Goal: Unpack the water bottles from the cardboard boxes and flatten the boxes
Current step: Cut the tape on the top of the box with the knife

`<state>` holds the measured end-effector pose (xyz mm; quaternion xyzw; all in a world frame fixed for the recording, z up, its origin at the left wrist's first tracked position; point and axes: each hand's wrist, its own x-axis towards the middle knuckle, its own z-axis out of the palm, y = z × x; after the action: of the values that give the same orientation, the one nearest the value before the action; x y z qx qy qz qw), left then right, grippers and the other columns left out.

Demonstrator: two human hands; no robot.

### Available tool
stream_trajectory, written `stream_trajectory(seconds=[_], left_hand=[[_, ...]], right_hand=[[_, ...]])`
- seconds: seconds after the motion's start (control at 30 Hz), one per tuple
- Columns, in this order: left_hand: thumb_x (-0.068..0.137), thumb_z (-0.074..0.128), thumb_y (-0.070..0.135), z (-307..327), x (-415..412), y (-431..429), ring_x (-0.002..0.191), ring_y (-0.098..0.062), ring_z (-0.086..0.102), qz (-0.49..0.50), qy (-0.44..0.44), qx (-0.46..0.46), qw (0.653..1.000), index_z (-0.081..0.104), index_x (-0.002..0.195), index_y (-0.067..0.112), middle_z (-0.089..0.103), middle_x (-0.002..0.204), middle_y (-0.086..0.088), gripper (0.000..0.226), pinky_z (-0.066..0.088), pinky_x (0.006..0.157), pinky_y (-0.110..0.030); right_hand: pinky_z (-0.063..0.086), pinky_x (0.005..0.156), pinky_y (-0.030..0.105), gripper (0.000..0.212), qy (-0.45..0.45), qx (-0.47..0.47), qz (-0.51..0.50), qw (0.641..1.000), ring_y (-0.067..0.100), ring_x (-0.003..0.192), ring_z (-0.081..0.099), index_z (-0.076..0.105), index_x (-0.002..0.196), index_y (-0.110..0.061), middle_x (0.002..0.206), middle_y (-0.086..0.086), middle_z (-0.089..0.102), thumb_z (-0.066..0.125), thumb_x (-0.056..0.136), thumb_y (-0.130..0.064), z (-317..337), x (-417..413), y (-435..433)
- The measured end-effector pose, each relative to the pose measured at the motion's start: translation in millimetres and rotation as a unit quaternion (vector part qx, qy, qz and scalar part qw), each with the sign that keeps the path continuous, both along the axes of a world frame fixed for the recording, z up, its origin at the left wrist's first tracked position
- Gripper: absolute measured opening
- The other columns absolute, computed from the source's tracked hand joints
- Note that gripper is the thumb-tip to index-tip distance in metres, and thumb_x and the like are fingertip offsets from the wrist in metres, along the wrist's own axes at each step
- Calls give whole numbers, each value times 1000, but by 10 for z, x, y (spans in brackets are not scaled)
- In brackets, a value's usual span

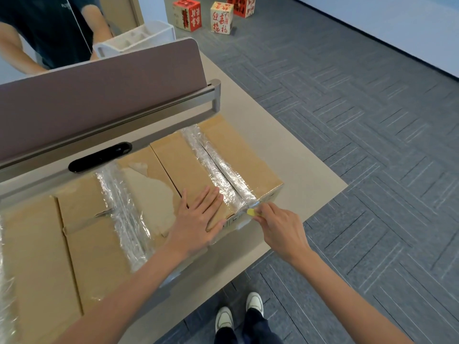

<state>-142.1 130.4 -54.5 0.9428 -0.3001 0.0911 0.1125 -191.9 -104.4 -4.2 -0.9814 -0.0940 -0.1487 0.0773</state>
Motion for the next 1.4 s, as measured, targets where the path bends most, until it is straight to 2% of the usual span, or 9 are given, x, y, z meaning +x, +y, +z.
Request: stream_trajectory(seconds=[0.13, 0.27, 0.47, 0.57, 0.7, 0.8, 0.9, 1.07, 1.4], left_hand=[[99, 32, 55, 20, -3, -6, 150, -15, 18, 2, 10, 9, 1000, 39, 150, 19, 27, 160, 2, 63, 18, 115, -64], [100, 29, 56, 15, -10, 7, 151, -15, 15, 7, 20, 15, 1000, 36, 151, 20, 24, 161, 3, 63, 14, 117, -63], [100, 26, 57, 63, -9, 3, 151, -13, 10, 2, 32, 19, 999, 32, 153, 20, 20, 162, 4, 64, 9, 118, -62], [99, 27, 57, 78, 4, -7, 151, -15, 13, 4, 45, 18, 999, 33, 153, 19, 24, 162, 2, 66, 13, 117, -65], [94, 30, 62, 145, 40, -99, 140, -23, 36, 16, 67, -9, 998, 43, 143, 17, 38, 152, 0, 67, 18, 118, -55], [95, 33, 59, 210, 71, -238, 137, -20, 37, -1, 86, -47, 995, 42, 142, 24, 35, 153, 3, 59, 20, 117, -51], [100, 29, 51, 243, 176, -377, 147, -15, 23, -26, 91, -56, 994, 37, 147, 28, 26, 160, 5, 54, 19, 118, -47], [101, 12, 43, 265, 458, -484, 151, -10, 4, -72, 105, 24, 992, 30, 152, 35, 14, 163, 9, 55, 3, 122, -50], [104, 8, 41, 132, 560, -429, 151, -8, 1, -89, 84, 64, 990, 13, 154, 43, 7, 164, 14, 50, 6, 121, -52]], right_hand=[[17, 41, 20, 19, 7, -12, -22, 1000, 12, 42, 28, 56, 80, -13, 66, -5, 54, 66, 91, -24, 18, -60, 74], [0, 46, 13, 18, 21, -17, -32, 999, 11, 41, 25, 57, 77, -13, 64, -5, 55, 70, 86, -21, 94, -41, 34], [7, 43, 11, 14, 30, 34, -15, 999, 9, 40, 33, 56, 85, -14, 74, -7, 60, 66, 92, -22, 26, -114, -99], [21, 40, 15, 10, 37, 108, -37, 993, 12, 43, 43, 56, 90, -15, 71, -7, 59, 58, 96, -23, 47, -150, -51], [40, 47, 35, 18, 116, 348, -168, 915, 16, 45, 48, 53, 88, -16, 60, 1, 59, 45, 102, -23, 15, -118, 60], [39, 44, 29, 23, 140, 508, -237, 816, 12, 39, 44, 57, 88, -12, 64, 8, 65, 41, 104, -18, 19, -126, 118], [38, 39, 25, 23, 145, 573, -250, 767, 14, 36, 42, 58, 93, -4, 64, 10, 65, 40, 104, -13, 60, -106, 151], [35, 37, 24, 23, 153, 608, -249, 738, 14, 35, 39, 58, 92, -2, 63, 11, 63, 41, 104, -12, 92, -58, 186], [32, 36, 23, 24, 169, 610, -233, 738, 13, 34, 38, 56, 92, 1, 63, 12, 63, 40, 104, -12, 48, -18, 207]])
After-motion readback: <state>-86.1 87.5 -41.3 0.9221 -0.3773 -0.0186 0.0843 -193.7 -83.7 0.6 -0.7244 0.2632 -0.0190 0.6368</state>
